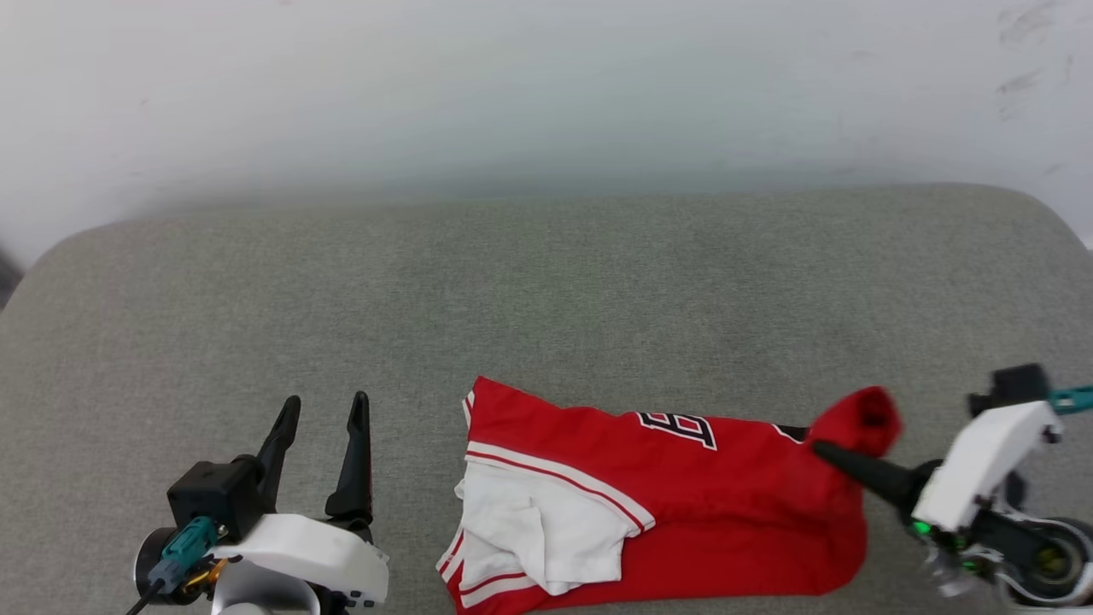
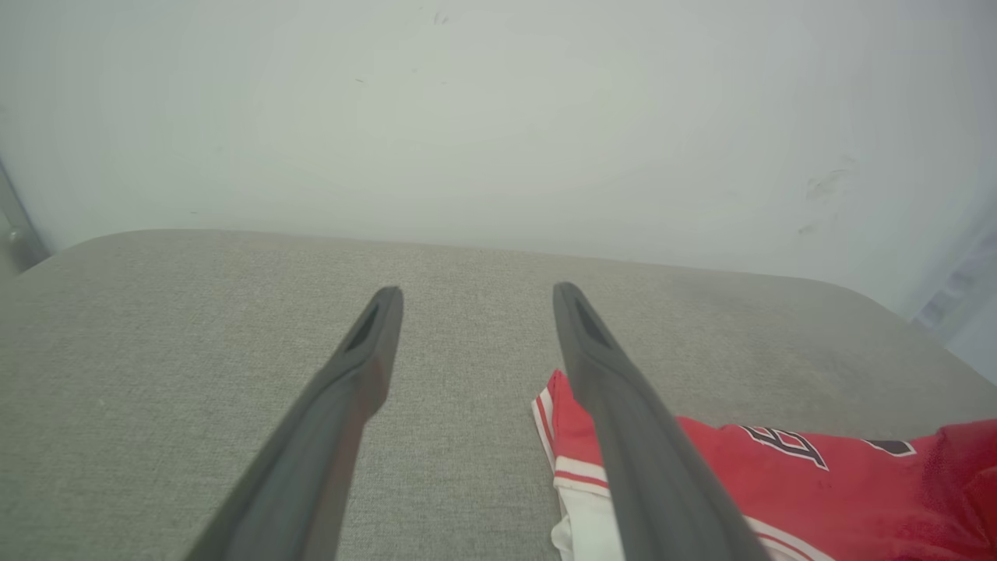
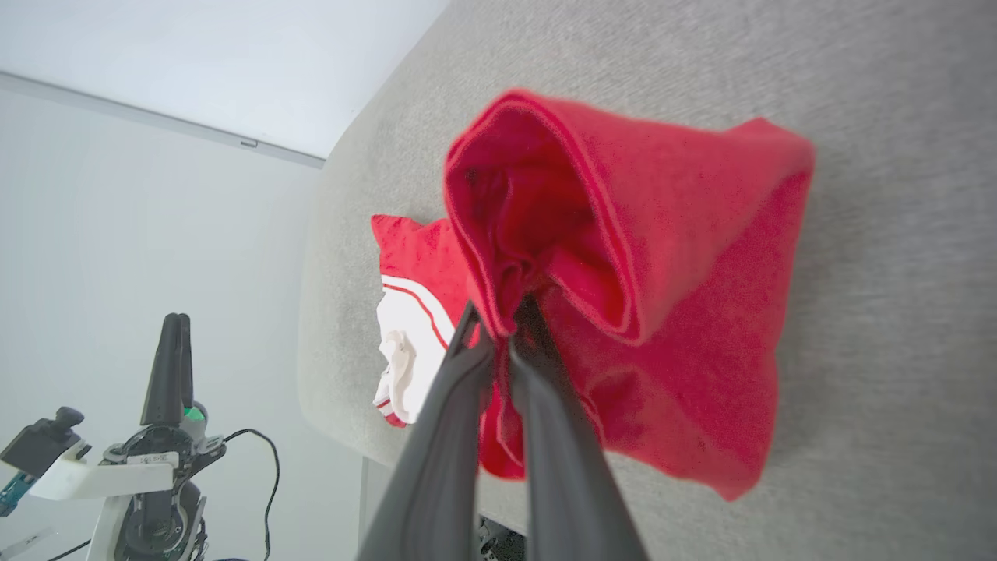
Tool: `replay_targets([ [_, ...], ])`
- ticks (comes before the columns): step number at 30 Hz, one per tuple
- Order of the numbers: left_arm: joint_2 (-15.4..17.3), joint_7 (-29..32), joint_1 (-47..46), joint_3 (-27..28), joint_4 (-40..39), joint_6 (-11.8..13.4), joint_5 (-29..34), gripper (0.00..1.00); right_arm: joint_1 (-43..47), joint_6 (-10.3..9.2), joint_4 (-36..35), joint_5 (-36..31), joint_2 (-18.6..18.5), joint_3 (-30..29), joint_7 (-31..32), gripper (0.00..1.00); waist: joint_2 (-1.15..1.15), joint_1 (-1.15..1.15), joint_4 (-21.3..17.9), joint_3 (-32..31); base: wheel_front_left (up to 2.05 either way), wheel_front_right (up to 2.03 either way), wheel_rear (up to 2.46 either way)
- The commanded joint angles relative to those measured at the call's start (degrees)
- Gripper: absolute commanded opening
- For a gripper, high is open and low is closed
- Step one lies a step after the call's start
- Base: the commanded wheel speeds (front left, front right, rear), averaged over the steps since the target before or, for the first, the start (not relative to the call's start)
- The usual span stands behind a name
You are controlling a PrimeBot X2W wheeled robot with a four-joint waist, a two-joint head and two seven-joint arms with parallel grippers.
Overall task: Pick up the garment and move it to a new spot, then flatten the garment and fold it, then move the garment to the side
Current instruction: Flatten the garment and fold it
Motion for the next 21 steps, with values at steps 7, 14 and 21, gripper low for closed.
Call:
replay_targets([
  [7,-0.7,0.5,-2.4,-1.1,0.6,-1.3,0.4,1.00,-2.2,0.00,6.3,11.6,0.4,18.2,-5.8,0.00,0.00,0.00,2.7,1.1,0.00,0.00,0.00],
  [14,-1.8,0.4,-4.3,-2.0,1.7,-2.2,0.7,1.00,-6.7,0.00,12.9,18.3,0.4,34.3,-16.2,0.00,0.00,0.00,5.9,2.6,0.00,0.00,0.00],
  [21,-2.5,0.0,-5.4,-2.1,2.7,-2.9,0.8,1.00,-12.4,0.01,19.3,18.9,0.4,43.1,-27.1,1.00,0.00,0.00,7.2,4.5,0.00,0.00,0.00],
])
